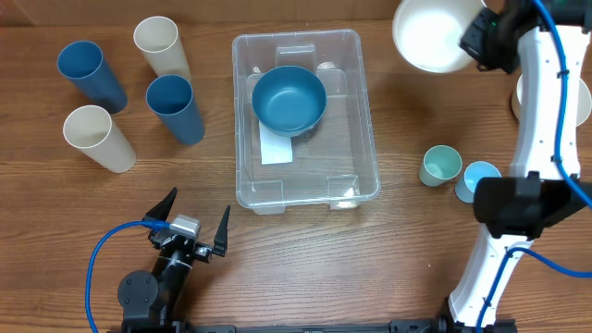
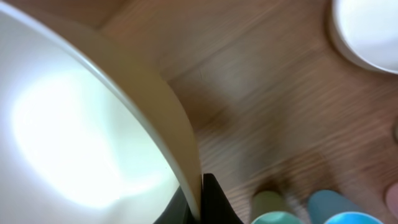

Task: Pack container
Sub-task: 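Carry the cream bowl over the bin and stack it in the blue bowl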

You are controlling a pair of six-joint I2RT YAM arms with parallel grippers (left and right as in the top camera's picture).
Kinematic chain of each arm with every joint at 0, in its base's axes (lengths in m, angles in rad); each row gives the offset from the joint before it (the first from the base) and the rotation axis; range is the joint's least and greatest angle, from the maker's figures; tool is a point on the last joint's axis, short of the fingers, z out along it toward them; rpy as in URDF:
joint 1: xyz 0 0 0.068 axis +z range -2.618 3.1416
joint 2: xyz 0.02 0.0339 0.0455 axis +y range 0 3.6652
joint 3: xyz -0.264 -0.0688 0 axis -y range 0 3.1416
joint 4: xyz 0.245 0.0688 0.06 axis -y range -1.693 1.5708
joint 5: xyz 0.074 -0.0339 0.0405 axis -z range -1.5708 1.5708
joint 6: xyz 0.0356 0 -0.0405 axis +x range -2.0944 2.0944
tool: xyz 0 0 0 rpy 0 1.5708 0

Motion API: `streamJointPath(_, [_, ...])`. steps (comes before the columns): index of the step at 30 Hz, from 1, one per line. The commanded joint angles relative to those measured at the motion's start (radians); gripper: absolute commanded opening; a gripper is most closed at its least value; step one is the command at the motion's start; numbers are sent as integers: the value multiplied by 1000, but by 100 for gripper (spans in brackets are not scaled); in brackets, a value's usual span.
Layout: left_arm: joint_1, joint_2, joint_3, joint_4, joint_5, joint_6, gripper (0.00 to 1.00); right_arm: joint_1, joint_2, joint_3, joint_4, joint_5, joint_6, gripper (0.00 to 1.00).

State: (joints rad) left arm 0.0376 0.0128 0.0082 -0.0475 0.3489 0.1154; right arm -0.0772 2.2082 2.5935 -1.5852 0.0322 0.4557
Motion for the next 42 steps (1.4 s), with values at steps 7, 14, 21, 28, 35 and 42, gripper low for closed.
streamJointPath(7, [8,-8,-3,0,14,8,100,366,-37,161,-27,-61,-60,4])
streamJointPath(14, [8,-8,-3,0,14,8,100,471,-37,-203,239,-27,-33,4])
streamJointPath(21, [8,-8,-3,0,14,8,100,473,-37,-506,529,-90,-34,4])
streamJointPath(28, [8,-8,-3,0,14,8,100,475,-37,-593,611,-91,-45,69])
streamJointPath(35, [8,-8,-3,0,14,8,100,472,-37,-418,452,-156,-107,73])
streamJointPath(42, [8,-8,-3,0,14,8,100,238,-37,86,72,-41,-80,79])
